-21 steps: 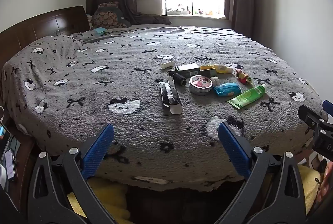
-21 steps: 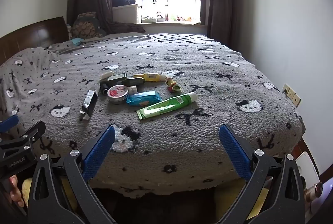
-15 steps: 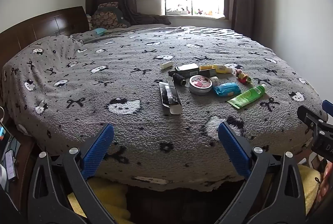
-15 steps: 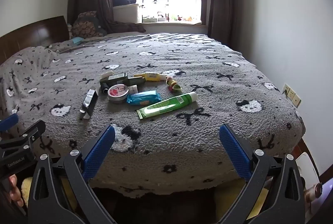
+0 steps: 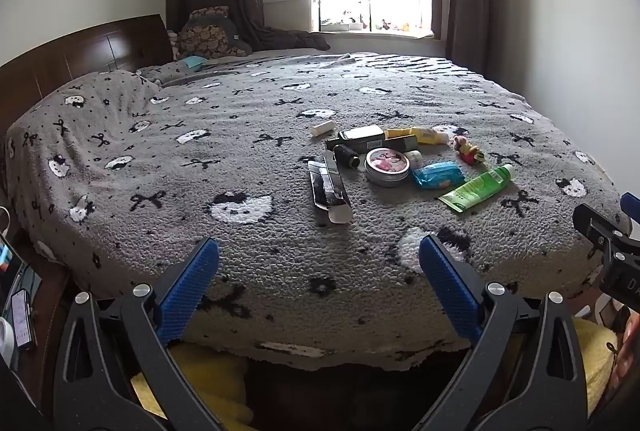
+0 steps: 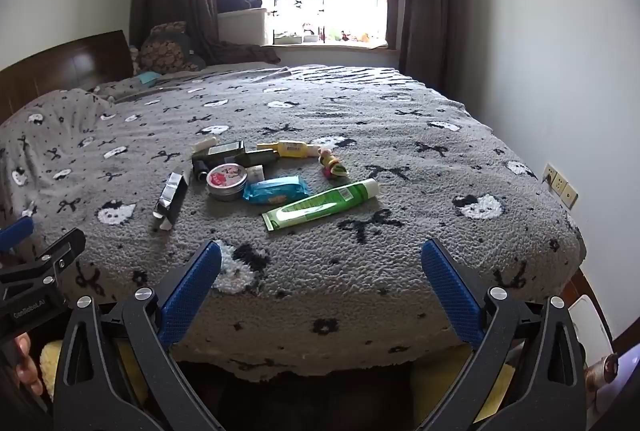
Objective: Collect trash
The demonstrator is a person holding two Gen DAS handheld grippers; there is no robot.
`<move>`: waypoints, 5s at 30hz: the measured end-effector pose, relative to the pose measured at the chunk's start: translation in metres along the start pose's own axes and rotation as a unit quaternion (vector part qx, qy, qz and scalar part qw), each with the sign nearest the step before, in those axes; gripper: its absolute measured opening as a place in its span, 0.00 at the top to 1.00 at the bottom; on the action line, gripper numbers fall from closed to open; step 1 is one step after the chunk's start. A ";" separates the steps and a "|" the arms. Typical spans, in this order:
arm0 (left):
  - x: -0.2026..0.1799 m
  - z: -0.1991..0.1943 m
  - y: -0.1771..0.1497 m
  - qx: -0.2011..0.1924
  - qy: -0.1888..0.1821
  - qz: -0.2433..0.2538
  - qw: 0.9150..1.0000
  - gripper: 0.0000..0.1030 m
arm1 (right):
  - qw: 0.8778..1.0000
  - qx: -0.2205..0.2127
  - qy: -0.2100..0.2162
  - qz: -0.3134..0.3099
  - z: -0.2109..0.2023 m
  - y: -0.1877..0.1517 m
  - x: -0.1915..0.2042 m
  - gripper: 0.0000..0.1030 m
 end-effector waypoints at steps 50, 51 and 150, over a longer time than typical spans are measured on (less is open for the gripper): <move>0.014 0.047 -0.021 0.031 0.006 -0.007 0.999 0.08 | 1.000 0.004 0.005 -0.002 0.043 -0.020 0.000 0.03; 0.014 0.050 -0.023 0.035 0.005 -0.006 0.999 0.08 | 1.000 0.009 0.004 -0.001 0.047 -0.022 -0.001 0.03; -0.037 0.013 -0.007 0.000 -0.108 0.040 0.993 0.63 | 0.994 -0.008 0.105 -0.010 0.004 0.004 -0.018 0.90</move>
Point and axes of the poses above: each gripper's, at about its wrist camera, not at the fingertips, and z roughly the way its jaws point, x to its left, y to its top, the point moved 3 cm from there along z, roughly the way its jaws point, and after that the axes turned 13 degrees about -y, right-handed, at the moved point
